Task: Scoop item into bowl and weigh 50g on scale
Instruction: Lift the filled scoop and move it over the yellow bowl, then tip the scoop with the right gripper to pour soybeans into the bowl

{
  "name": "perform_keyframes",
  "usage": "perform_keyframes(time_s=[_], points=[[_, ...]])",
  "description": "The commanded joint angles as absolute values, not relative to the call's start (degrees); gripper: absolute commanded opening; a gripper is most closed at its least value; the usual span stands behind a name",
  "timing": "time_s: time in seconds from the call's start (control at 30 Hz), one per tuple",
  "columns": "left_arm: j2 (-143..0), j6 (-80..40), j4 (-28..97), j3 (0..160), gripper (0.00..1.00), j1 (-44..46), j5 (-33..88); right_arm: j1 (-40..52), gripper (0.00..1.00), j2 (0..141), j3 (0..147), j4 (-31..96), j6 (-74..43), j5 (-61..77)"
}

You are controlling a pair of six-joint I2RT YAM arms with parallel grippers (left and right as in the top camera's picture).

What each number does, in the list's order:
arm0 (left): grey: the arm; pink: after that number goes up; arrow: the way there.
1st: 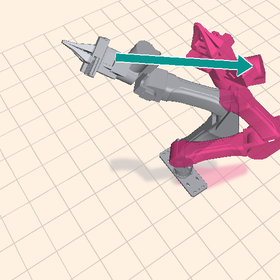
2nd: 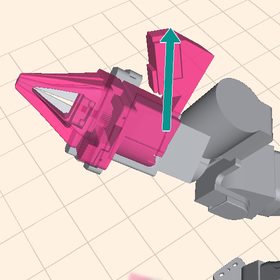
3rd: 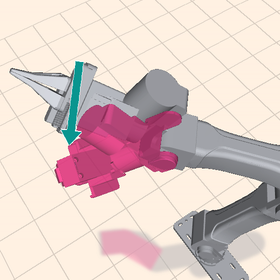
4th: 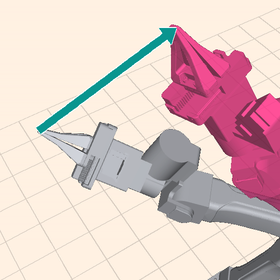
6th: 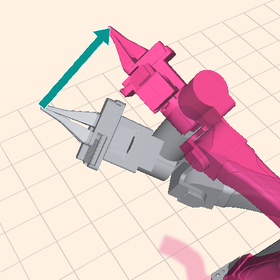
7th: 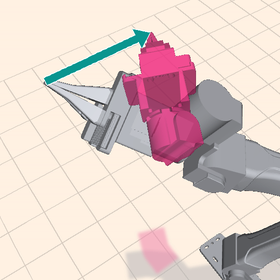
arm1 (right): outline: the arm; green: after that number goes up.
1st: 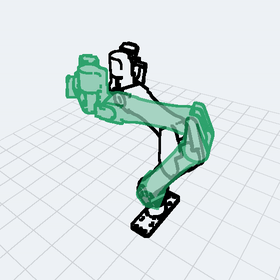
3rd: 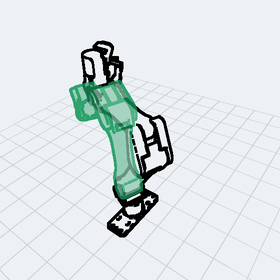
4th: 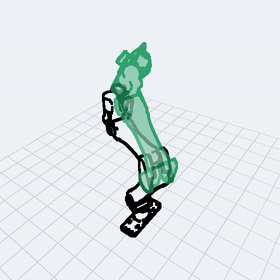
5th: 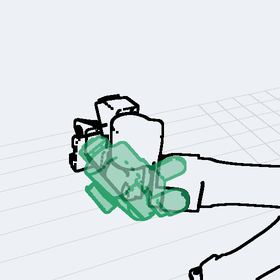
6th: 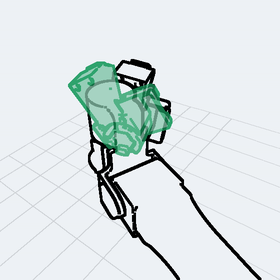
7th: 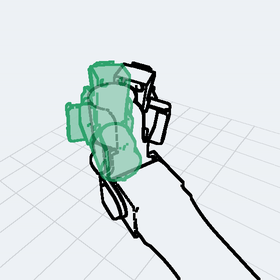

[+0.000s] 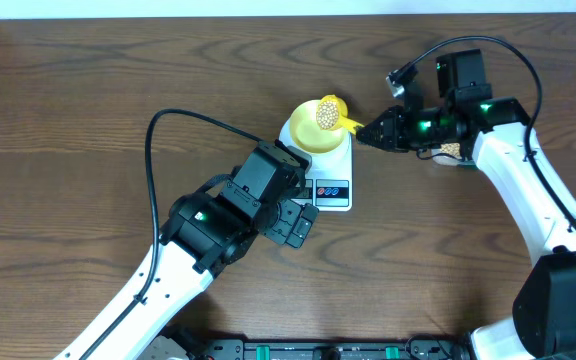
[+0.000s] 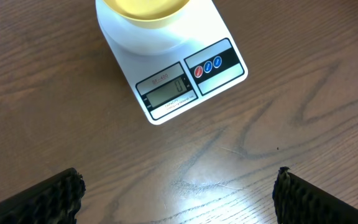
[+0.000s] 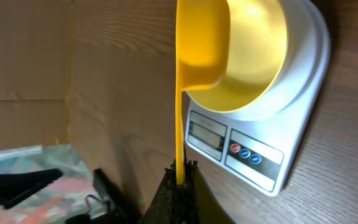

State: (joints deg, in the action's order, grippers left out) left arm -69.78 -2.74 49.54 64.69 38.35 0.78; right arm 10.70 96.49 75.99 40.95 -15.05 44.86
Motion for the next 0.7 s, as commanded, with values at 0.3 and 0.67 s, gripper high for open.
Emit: perform_keyframes(time_s=[0.3, 0.67], points=[[-69.78, -2.22, 49.65, 65.98, 0.99, 38.17, 0.64, 14.57, 0.01, 96.75, 75.72, 40.40, -12.10, 36.12], [-69.78, -2.22, 49.65, 65.98, 0.99, 38.15, 0.64, 17.61, 0.01, 96.75, 77.47, 39.77, -8.71, 30.96]])
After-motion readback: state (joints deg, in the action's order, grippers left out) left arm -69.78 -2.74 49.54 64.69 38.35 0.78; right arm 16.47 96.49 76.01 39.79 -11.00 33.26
